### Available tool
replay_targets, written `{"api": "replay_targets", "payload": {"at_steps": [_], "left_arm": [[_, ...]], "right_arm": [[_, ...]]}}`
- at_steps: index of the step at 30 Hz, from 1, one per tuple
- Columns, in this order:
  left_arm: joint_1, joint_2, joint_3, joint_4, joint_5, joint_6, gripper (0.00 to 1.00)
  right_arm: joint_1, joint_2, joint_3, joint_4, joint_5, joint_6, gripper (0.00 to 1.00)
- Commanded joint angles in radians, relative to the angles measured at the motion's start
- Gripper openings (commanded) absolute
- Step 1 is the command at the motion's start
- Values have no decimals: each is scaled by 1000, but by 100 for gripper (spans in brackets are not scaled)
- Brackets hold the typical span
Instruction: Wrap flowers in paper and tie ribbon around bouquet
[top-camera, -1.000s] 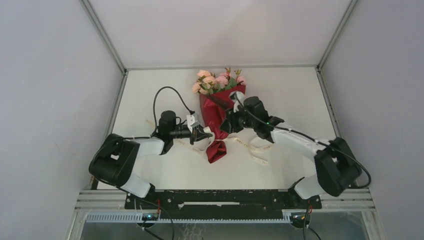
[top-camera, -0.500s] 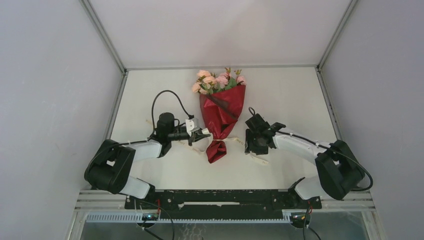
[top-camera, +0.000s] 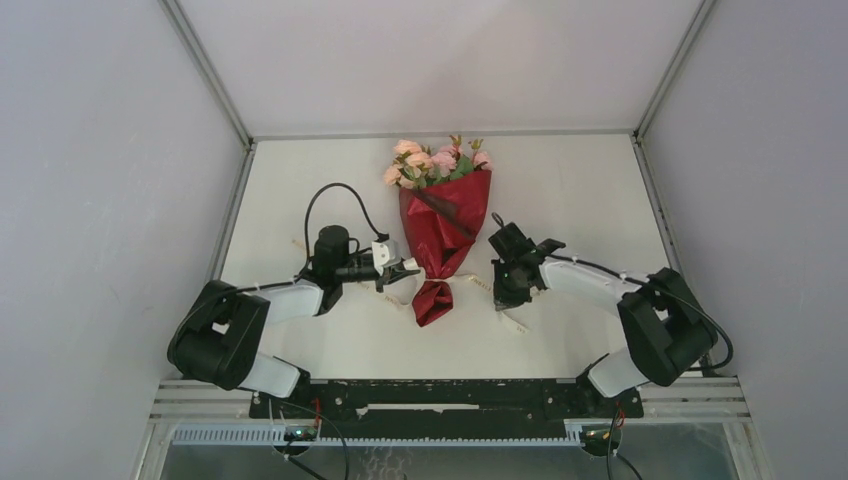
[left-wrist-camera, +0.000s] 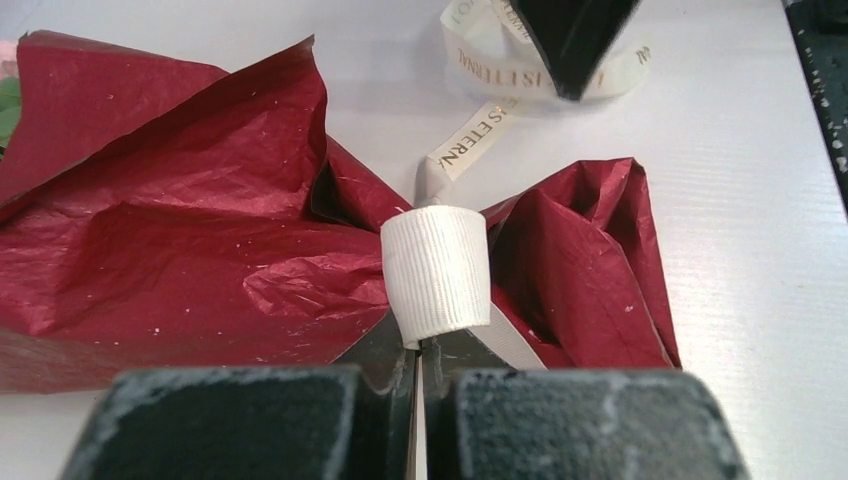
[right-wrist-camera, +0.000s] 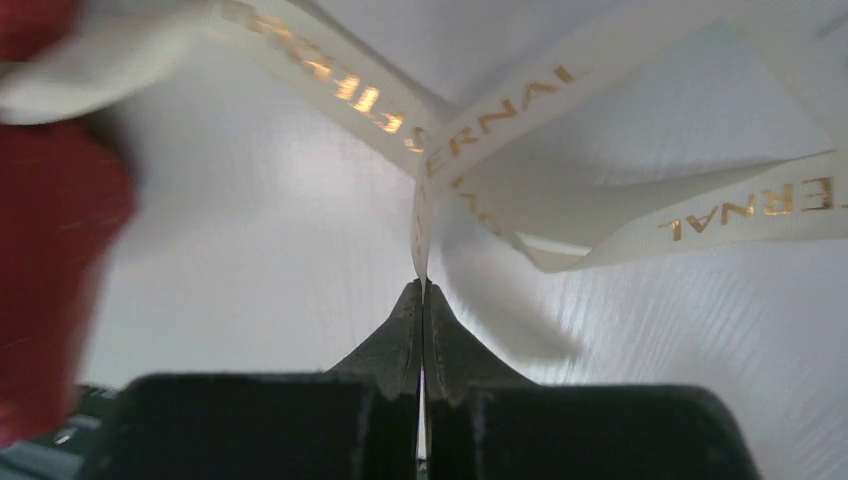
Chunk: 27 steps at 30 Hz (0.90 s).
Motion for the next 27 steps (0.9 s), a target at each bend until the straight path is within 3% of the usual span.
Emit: {"api": "replay_targets", "payload": {"at_steps": [1,6,10,14,20,22,26,27], "left_arm": [[-7,-43,-25,10,-8,113,0],[-22,-57,-37,-1,-10,167,0],[-31,-75,-58,-3,-22,194,0],[-34,-95,-79,-10,-25,214,0],[-37,-120,-94,-12,-35,219,0],[-37,-123,-93,-11,-34,210,0],[-38,-122,-88,-11,-45,188,0],[-37,-122,-88,-11,-45,185,0]], "right_arm": [[-69,-163,232,-32,-89,-146,0],[18,-121,594,45,-185,-268,0],[143,52,914,50,-233,-335,0],[170,246,1196,28,-316,-296,0],[141,441,1329,17,-325,-184,0],[137,511,1393,-58,-350,-185,13],[121,547,1421,-162,-418,-284,64],[108,518,1378,-154,-422,-312,70]]}}
